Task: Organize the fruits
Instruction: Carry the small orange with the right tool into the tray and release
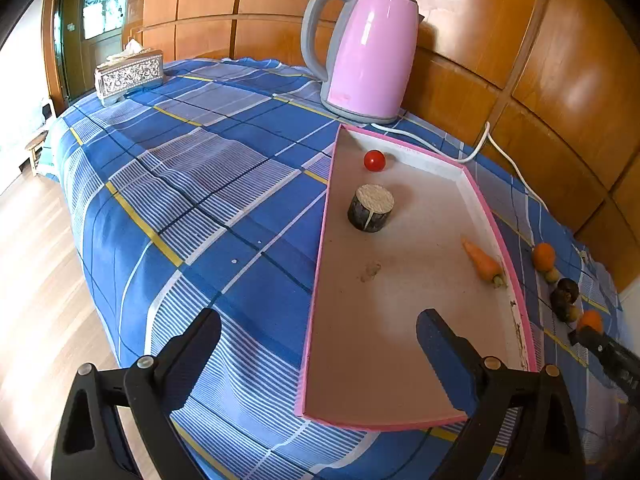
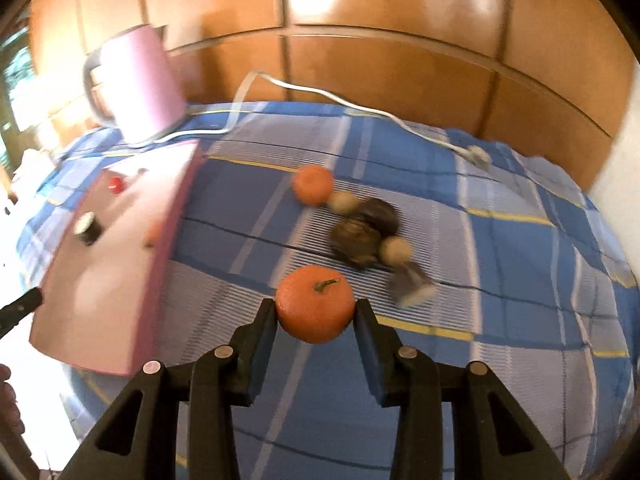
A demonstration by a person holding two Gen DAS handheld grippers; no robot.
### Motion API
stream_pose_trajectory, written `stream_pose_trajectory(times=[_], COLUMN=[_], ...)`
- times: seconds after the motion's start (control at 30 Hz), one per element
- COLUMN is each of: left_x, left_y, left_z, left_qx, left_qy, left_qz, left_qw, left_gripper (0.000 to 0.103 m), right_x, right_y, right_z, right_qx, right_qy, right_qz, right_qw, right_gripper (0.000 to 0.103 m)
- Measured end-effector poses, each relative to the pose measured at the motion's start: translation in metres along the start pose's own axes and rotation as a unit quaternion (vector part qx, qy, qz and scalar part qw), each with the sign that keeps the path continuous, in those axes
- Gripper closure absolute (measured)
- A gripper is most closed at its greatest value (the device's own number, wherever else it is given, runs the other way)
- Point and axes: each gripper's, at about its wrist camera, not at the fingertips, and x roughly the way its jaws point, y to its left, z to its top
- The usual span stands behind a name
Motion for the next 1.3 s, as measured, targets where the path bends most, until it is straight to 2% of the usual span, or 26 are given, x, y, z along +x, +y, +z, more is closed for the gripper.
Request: stream_pose_trajectory(times=[0.33,0.53,0.83,0.97,1.1,1.3], left_x=[-0.004,-0.001,0.001,0.002,0.003,0.0], left_y=[-0.003,0.002,0.006,0.007,0.009,0.006], left_z=[0.001,0.003,0.004,0.004,0.004,0.004], left_qx=[0.019,0.014,0.014,0.015,0.012,0.016], left_qy=[-0.016,-0.014,-0.014,-0.013,-0.011,-0.014], left_qz=[-0.008,-0.013,-0.01,-0.008,-0.008,-0.009], left_qw=[0.9996,0.9997,0.9998,0.9998,0.9998,0.9997], left_gripper=[0.004,0.004,0.004,0.004,0.004,0.004], right_x=[0.015,0.033,0.057,0.07,0.071,0.063], right_y=[0.074,0.112,0.139,0.148,0.147,0.133], right_z=[0.032,0.06,0.09,0.104,0.11,0.095], right_qx=[-0.069,-0.086,-0.082,-0.081,-0.074,-0.062], right_qy=[0.01,0.018,0.022,0.023,0.015,0.014], right_qz=[0.101,0.13,0.13,0.115,0.111,0.104], right_qw=[0.992,0.988,0.988,0.99,0.991,0.993], right_gripper=[0.063,0.063,0.063,0.062,0.044,0.044])
